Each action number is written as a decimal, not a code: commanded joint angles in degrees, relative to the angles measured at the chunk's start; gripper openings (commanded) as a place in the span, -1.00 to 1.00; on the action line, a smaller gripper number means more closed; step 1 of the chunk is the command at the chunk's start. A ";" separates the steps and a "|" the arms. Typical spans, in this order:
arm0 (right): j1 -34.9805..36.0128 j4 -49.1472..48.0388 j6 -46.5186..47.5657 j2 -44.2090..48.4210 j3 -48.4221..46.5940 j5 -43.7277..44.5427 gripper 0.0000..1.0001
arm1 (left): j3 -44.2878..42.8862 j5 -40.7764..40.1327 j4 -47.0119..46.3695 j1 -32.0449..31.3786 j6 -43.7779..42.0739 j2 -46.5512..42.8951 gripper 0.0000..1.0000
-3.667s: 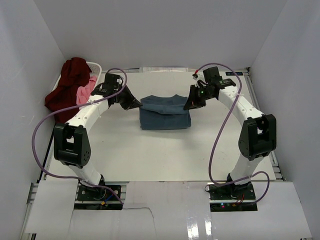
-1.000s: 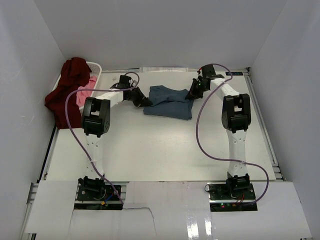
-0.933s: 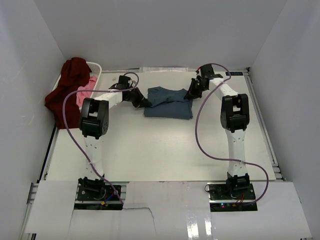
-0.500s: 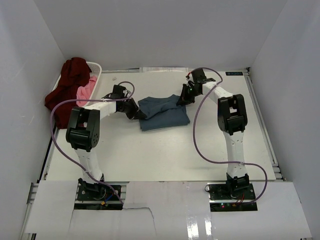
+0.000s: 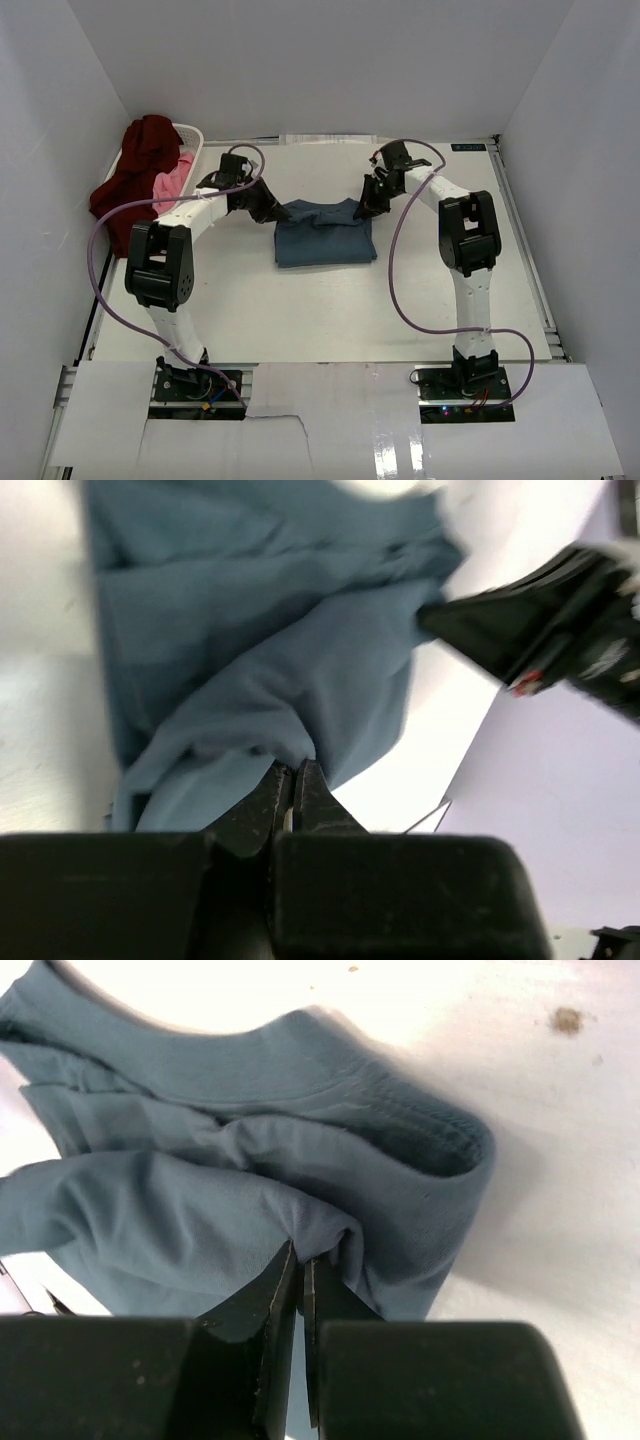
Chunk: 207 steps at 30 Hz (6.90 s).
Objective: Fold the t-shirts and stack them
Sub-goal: Fold the long partially folded tshirt into a neat square, then smooth out wrinkles on the folded tshirt
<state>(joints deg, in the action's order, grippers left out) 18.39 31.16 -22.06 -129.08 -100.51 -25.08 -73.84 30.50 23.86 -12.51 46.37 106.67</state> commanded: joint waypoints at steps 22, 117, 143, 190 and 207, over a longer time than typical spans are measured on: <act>-0.20 0.14 -0.96 22.99 11.20 4.95 -0.85 | -10.18 -3.61 2.33 0.03 -1.37 -0.50 -0.95; -3.98 -7.52 1.06 7.61 10.95 19.02 0.06 | -33.31 3.18 -5.14 -5.86 -9.36 31.41 -0.13; 8.06 -10.68 3.08 35.80 48.38 13.13 0.03 | 27.95 -12.22 -4.52 -9.10 -1.99 -21.93 -0.20; 10.87 -3.53 4.23 42.32 34.31 3.68 -0.77 | 14.88 -14.87 0.52 -15.17 -5.49 -30.22 -0.17; 17.03 -37.01 -14.84 41.02 54.01 -20.87 -0.85 | 14.17 9.39 -31.75 -14.47 -4.81 -4.90 -1.00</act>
<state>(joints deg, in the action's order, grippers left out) 35.27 5.65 -32.05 -86.11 -48.40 -39.24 -59.09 32.27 1.80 -27.31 40.34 102.83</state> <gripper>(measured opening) 0.078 0.023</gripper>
